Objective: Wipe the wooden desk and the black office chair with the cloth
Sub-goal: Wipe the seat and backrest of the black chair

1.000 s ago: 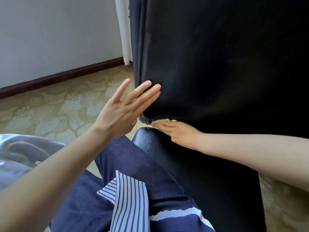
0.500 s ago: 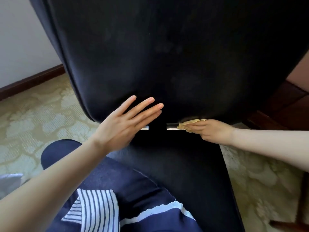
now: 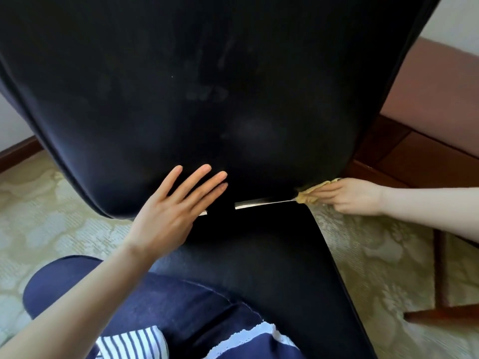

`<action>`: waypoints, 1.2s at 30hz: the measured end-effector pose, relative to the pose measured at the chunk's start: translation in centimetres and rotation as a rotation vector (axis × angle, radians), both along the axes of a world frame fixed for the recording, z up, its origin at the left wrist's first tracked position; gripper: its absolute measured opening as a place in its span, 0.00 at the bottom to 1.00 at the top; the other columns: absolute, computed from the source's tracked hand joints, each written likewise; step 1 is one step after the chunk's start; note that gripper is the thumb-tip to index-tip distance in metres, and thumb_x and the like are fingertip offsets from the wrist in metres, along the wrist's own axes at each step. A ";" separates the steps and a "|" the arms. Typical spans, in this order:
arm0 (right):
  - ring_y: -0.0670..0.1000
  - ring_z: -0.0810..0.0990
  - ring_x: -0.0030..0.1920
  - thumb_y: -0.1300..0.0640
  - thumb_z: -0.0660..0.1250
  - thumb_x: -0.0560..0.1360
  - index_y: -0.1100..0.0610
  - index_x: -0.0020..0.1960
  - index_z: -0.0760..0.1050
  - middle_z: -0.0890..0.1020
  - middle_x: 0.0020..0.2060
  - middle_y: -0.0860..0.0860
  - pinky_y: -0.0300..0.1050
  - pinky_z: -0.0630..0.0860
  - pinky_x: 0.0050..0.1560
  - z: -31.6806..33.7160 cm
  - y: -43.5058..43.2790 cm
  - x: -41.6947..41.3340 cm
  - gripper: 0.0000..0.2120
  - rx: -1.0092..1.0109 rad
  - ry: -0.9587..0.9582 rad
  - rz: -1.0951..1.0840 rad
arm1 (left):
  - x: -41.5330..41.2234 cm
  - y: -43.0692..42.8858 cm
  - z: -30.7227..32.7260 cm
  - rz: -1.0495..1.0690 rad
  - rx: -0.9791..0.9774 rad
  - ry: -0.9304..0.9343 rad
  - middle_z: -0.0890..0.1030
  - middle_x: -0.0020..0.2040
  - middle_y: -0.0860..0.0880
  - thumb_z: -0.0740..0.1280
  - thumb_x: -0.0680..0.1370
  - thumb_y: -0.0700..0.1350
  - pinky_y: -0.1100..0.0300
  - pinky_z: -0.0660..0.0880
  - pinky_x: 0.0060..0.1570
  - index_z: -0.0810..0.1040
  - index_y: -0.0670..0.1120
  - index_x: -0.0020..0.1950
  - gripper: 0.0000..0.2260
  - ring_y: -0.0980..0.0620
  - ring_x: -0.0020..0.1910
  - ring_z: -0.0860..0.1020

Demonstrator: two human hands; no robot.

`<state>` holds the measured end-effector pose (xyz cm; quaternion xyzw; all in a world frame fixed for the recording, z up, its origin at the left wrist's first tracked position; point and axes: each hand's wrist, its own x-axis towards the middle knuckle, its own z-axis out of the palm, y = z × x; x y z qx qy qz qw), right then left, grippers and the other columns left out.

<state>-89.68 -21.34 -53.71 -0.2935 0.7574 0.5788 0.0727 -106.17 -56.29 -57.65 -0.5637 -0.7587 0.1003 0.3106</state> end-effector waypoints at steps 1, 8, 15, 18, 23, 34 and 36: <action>0.43 0.72 0.66 0.59 0.53 0.78 0.60 0.56 0.81 0.76 0.61 0.46 0.35 0.49 0.74 0.4 -1.0 -0.8 0.18 -0.002 -0.063 -0.070 | 0.0 0.0 0.0 -0.003 -0.001 -0.007 0.55 0.78 0.48 0.58 0.71 0.38 0.46 0.43 0.75 0.57 0.46 0.78 0.34 0.47 0.77 0.51; 0.50 0.75 0.64 0.62 0.60 0.76 0.55 0.49 0.83 0.83 0.55 0.49 0.48 0.67 0.68 3.0 -6.4 -8.0 0.13 -0.490 -0.128 0.444 | -0.6 -1.0 0.9 -0.033 -0.029 -0.026 0.55 0.78 0.48 0.50 0.73 0.40 0.46 0.44 0.75 0.55 0.45 0.78 0.31 0.48 0.77 0.52; 0.53 0.73 0.66 0.61 0.59 0.81 0.57 0.56 0.80 0.80 0.59 0.51 0.52 0.68 0.68 8.9 -9.8 -12.3 0.11 -0.647 -0.043 0.586 | -1.4 -4.1 3.2 0.020 0.044 -0.010 0.54 0.79 0.47 0.57 0.71 0.42 0.44 0.44 0.75 0.58 0.45 0.77 0.32 0.46 0.77 0.51; 0.56 0.72 0.67 0.61 0.59 0.81 0.55 0.59 0.79 0.79 0.61 0.52 0.54 0.68 0.69 11.0 -11.4 -13.7 0.12 -0.684 0.072 0.581 | -1.8 -4.6 4.8 0.078 0.094 0.025 0.54 0.79 0.47 0.61 0.71 0.44 0.44 0.45 0.75 0.58 0.45 0.77 0.34 0.45 0.77 0.52; 0.59 0.73 0.66 0.61 0.62 0.80 0.52 0.62 0.79 0.79 0.61 0.54 0.56 0.70 0.66 13.2 -13.8 -15.7 0.13 -0.815 0.257 0.528 | -2.1 -4.4 7.3 0.160 0.269 0.036 0.54 0.78 0.45 0.58 0.76 0.48 0.43 0.46 0.75 0.56 0.43 0.78 0.31 0.44 0.77 0.52; 0.59 0.74 0.65 0.60 0.66 0.76 0.51 0.55 0.83 0.80 0.59 0.53 0.56 0.66 0.68 12.9 -27.1 -21.0 0.11 -1.443 0.668 0.482 | -3.7 -7.3 9.9 0.398 0.663 -0.149 0.49 0.78 0.41 0.55 0.75 0.51 0.46 0.42 0.75 0.48 0.39 0.78 0.34 0.42 0.77 0.47; 0.58 0.73 0.66 0.60 0.64 0.77 0.50 0.58 0.81 0.79 0.61 0.53 0.54 0.64 0.70 12.0 -27.9 -20.8 0.12 -1.481 0.706 0.435 | -3.8 -8.1 9.7 0.399 0.668 -0.184 0.48 0.78 0.40 0.55 0.75 0.50 0.47 0.41 0.75 0.46 0.40 0.78 0.35 0.41 0.77 0.46</action>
